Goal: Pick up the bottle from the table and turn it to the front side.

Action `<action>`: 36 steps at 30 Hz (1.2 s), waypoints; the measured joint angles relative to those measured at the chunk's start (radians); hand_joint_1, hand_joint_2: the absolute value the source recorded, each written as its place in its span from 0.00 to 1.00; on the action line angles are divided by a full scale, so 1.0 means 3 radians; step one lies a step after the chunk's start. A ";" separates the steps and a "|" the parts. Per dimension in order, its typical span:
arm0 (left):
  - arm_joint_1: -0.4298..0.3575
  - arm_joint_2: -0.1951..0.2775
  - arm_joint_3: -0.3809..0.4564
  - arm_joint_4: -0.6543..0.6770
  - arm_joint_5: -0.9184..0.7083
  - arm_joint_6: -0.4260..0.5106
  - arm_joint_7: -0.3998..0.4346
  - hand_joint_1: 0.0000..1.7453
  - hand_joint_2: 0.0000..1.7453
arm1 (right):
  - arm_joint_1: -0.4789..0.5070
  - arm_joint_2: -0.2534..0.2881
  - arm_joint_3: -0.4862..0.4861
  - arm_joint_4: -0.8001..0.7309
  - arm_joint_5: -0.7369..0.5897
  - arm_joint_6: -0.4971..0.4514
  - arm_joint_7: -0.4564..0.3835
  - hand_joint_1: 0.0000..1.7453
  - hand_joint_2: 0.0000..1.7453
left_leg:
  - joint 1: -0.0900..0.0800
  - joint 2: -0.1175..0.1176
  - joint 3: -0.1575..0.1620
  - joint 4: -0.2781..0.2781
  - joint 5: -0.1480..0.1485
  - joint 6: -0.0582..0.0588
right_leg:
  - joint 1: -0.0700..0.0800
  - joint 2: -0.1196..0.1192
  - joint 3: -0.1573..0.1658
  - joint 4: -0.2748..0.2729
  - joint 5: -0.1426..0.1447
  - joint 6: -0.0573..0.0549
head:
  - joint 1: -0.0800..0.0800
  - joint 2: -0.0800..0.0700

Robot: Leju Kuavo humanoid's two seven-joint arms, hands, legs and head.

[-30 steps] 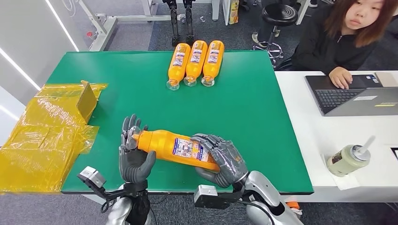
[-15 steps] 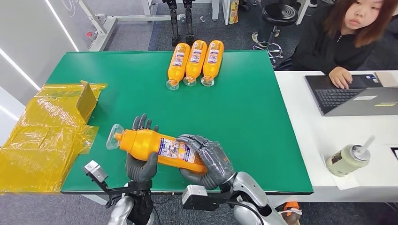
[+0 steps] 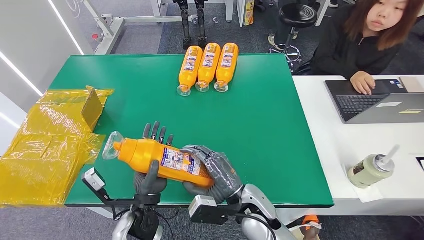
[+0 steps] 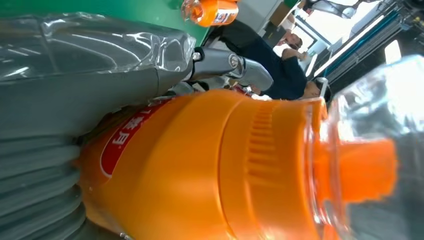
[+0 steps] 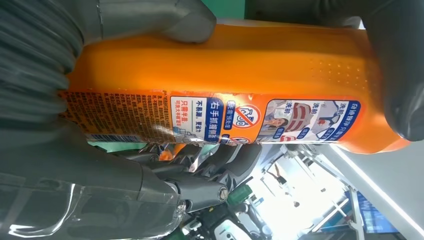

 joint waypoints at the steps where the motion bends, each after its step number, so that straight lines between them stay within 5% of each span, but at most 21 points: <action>1: 0.0012 0.0008 0.0000 -0.0025 0.0024 0.0004 0.0014 1.00 1.00 | -0.0010 -0.0001 0.0000 0.0017 -0.0028 0.0002 -0.0017 0.84 1.00 | 0.0000 0.0000 0.0000 0.0000 0.0000 0.0000 | 0.0000 0.0000 0.0000 0.0000 0.0000 0.0000 | 0.0000 0.0000; 13: 0.0131 0.0068 -0.0003 -0.0244 0.0052 0.0141 0.0025 1.00 1.00 | -0.0135 -0.0013 0.0047 0.0170 -0.0214 0.0021 -0.0148 0.82 1.00 | 0.0000 0.0000 0.0000 0.0000 0.0000 0.0000 | 0.0000 0.0000 0.0000 0.0000 0.0000 0.0000 | 0.0000 0.0000; 17: 0.0152 0.0075 -0.0003 -0.0271 0.0052 0.0170 0.0023 1.00 1.00 | -0.0147 -0.0014 0.0072 0.0187 -0.0244 0.0021 -0.0147 0.71 1.00 | 0.0000 0.0000 0.0000 0.0000 0.0000 0.0000 | 0.0000 0.0000 0.0000 0.0000 0.0000 0.0000 | 0.0001 0.0000; 21: 0.0176 0.0085 -0.0003 -0.0298 0.0057 0.0198 0.0016 1.00 1.00 | -0.0161 -0.0016 0.0098 0.0217 -0.0266 0.0022 -0.0153 0.00 1.00 | 0.0000 0.0000 0.0000 0.0000 0.0000 0.0000 | 0.0000 0.0000 0.0000 0.0000 0.0000 0.0000 | 0.0000 0.0000; 26: 0.0178 0.0091 -0.0003 -0.0321 0.0083 0.0217 0.0001 1.00 1.00 | -0.0166 -0.0018 0.0106 0.0238 -0.0402 -0.0131 -0.0321 0.00 1.00 | 0.0000 0.0000 0.0001 0.0000 0.0000 0.0000 | 0.0000 0.0000 0.0000 0.0000 0.0000 0.0000 | 0.0000 0.0000; 36: 0.0172 0.0098 -0.0004 -0.0327 0.0084 0.0287 -0.0033 1.00 1.00 | 0.0199 -0.0050 -0.0045 -0.0208 -0.0785 -0.1283 -0.0990 0.00 1.00 | 0.0000 0.0001 0.0000 0.0000 -0.0002 0.0000 | 0.0000 0.0000 -0.0002 -0.0001 -0.0001 0.0000 | 0.0000 0.0000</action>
